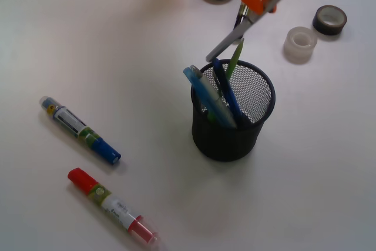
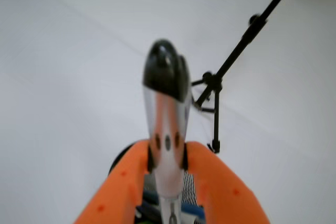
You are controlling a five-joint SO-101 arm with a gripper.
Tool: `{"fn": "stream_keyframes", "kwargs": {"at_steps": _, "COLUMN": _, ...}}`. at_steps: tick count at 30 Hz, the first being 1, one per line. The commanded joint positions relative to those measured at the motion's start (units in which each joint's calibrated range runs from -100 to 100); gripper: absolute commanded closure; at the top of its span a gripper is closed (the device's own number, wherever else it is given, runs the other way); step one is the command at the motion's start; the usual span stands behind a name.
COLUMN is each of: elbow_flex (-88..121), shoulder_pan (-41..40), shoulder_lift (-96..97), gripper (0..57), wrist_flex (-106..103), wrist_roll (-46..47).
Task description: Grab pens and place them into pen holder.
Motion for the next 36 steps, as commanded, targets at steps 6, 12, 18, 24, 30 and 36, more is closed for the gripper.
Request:
{"fn": "stream_keyframes", "kwargs": {"at_steps": 6, "elbow_flex": -2.9, "shoulder_pan": 2.4, "shoulder_lift": -2.3, "gripper": 57.1, "wrist_flex": -10.5, "wrist_roll": -6.2}}
{"fn": "stream_keyframes", "kwargs": {"at_steps": 12, "elbow_flex": -3.4, "shoulder_pan": 3.5, "shoulder_lift": 1.2, "gripper": 57.0, "wrist_flex": -11.8, "wrist_roll": -10.6}}
{"fn": "stream_keyframes", "kwargs": {"at_steps": 18, "elbow_flex": -3.4, "shoulder_pan": 3.6, "shoulder_lift": 12.5, "gripper": 57.0, "wrist_flex": -30.5, "wrist_roll": -11.3}}
{"fn": "stream_keyframes", "kwargs": {"at_steps": 24, "elbow_flex": -6.3, "shoulder_pan": 3.8, "shoulder_lift": 24.7, "gripper": 57.0, "wrist_flex": -42.1, "wrist_roll": -13.0}}
{"fn": "stream_keyframes", "kwargs": {"at_steps": 30, "elbow_flex": -13.3, "shoulder_pan": 3.7, "shoulder_lift": 34.1, "gripper": 56.7, "wrist_flex": -42.5, "wrist_roll": -13.1}}
{"fn": "stream_keyframes", "kwargs": {"at_steps": 36, "elbow_flex": -17.5, "shoulder_pan": 3.4, "shoulder_lift": 39.3, "gripper": 40.7, "wrist_flex": -42.1, "wrist_roll": -12.9}}
